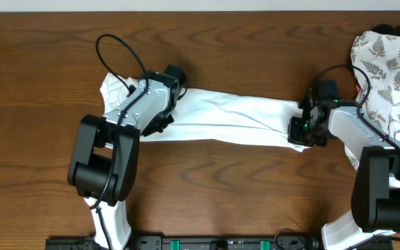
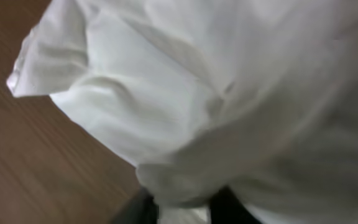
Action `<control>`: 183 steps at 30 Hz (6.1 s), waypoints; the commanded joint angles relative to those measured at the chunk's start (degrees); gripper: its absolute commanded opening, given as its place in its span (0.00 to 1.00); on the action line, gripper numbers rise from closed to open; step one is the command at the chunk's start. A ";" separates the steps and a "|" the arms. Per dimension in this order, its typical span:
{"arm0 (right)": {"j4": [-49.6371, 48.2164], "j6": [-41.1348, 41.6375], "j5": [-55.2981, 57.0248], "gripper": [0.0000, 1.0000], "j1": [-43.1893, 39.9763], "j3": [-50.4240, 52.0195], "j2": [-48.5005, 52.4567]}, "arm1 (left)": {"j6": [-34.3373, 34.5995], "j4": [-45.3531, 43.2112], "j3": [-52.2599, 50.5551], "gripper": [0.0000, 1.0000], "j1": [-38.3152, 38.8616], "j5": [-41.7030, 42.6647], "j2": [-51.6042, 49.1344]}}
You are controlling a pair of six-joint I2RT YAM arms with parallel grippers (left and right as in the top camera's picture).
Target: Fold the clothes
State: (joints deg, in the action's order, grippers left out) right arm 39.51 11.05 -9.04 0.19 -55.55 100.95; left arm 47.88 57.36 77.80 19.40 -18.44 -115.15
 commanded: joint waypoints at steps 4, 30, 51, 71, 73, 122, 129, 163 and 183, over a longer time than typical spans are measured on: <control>-0.61 -0.22 1.09 0.04 0.20 0.92 0.96 | 0.87 0.63 -0.83 0.61 0.09 -1.14 0.37; -0.81 -0.24 1.07 0.07 0.22 0.92 0.96 | -1.44 -8.79 7.74 0.84 -3.37 -2.23 3.19; -0.96 -0.22 1.07 0.07 0.22 0.92 0.96 | 0.70 -17.57 7.72 0.73 -7.61 -0.46 -1.66; -0.98 -0.22 1.07 0.08 0.22 0.92 0.96 | 0.72 -20.33 7.69 0.41 -9.22 -0.48 -3.39; -1.03 -0.22 1.07 0.08 0.22 0.92 0.96 | 0.70 -20.33 7.69 0.32 -9.75 -0.48 -3.37; -1.81 -0.26 1.09 0.08 0.26 0.92 0.96 | 0.70 5.62 4.90 0.36 -17.40 -0.48 -0.15; -2.01 -0.26 1.09 0.10 0.26 0.92 0.96 | -0.63 7.63 7.06 0.36 -20.57 -0.52 1.84; -4.61 -0.44 1.07 0.05 0.26 0.92 0.96 | -22.71 -11.56 -5.77 0.06 -15.56 22.56 11.96; -4.35 -0.44 1.09 0.07 0.26 0.92 0.96 | -19.96 -21.49 -20.24 0.11 -16.85 15.78 11.98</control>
State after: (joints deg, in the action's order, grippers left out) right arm 34.87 11.05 -8.97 0.19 -55.33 100.99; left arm 27.18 35.81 58.19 3.79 0.82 -102.54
